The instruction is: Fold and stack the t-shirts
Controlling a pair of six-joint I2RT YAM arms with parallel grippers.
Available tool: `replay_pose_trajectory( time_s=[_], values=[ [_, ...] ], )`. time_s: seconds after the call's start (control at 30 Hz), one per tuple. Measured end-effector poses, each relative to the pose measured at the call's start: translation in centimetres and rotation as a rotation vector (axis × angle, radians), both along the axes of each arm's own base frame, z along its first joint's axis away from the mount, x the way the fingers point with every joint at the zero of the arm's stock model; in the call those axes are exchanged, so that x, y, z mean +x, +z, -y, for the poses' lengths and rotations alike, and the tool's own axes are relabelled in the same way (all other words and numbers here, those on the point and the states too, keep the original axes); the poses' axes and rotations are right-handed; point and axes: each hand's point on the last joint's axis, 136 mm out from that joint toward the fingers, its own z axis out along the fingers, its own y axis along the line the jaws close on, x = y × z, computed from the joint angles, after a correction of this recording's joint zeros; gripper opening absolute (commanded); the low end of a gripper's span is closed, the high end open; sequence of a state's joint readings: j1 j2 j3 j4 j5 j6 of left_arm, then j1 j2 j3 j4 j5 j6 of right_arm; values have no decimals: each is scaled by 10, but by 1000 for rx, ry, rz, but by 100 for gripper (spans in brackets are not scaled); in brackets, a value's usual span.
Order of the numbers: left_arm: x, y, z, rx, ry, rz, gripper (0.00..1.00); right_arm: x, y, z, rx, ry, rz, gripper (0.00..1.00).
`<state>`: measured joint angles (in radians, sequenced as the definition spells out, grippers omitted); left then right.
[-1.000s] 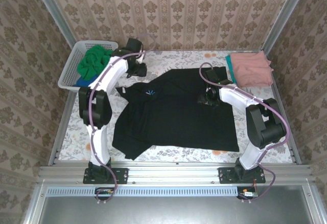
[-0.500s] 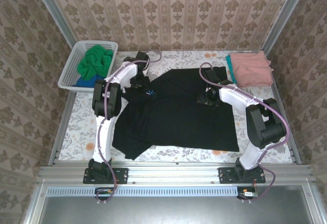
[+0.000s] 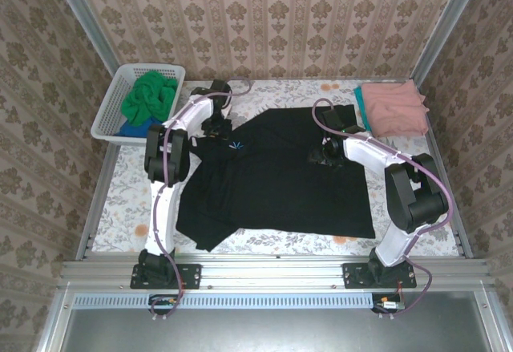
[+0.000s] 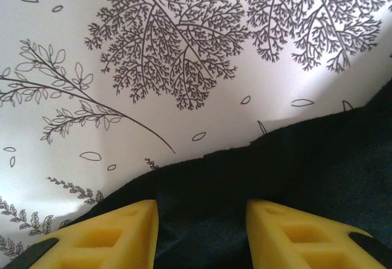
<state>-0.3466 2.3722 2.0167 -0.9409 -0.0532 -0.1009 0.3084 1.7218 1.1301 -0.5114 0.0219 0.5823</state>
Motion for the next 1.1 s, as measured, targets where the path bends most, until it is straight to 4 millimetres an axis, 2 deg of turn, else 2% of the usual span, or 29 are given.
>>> replay_pose_trajectory(
  time_s=[0.07,0.17,0.23,0.33,0.47,0.5,0.6,0.63,0.7,0.73,0.8,0.83,0.87,0.9,1.0,1.07,1.1],
  values=[
    [0,-2,0,-1,-2,-5,32,0,0,0,0,0,0,49],
    [2,-2,2,-6,-9,-4,1,0,0,0,-1,0,-1,49],
    [4,1,4,-14,-13,-1,0,0,0,0,-1,0,-1,49],
    [14,18,8,-26,-15,26,0,0,0,0,-1,1,-1,49],
    [36,67,15,-29,-16,152,0,0,0,0,-1,2,0,49],
    [35,80,14,-15,-16,183,0,0,0,0,-1,2,0,49],
    [15,121,20,37,-37,280,0,0,0,0,-1,1,0,49],
    [1,136,27,52,-45,328,0,0,0,0,-1,1,1,49],
    [-44,152,43,65,-90,367,0,1,0,0,1,1,6,49],
    [-60,148,49,62,-94,383,0,1,-1,0,2,1,8,49],
    [-116,132,64,35,-116,371,1,-2,-3,1,0,0,2,49],
    [-137,118,65,34,-119,344,10,-4,-3,1,-1,-1,-1,49],
    [-161,93,64,36,-115,296,23,-4,-4,2,-2,-1,-3,49],
    [-182,69,58,51,-103,241,28,-5,-4,2,-2,0,-4,49],
    [-223,13,30,97,-25,99,44,-4,-4,2,-5,-2,-2,49],
    [-231,3,19,111,5,67,53,-4,-4,3,-10,-4,-1,49],
    [-229,5,19,97,26,70,62,-4,-4,4,-12,-5,0,49]
  ],
)
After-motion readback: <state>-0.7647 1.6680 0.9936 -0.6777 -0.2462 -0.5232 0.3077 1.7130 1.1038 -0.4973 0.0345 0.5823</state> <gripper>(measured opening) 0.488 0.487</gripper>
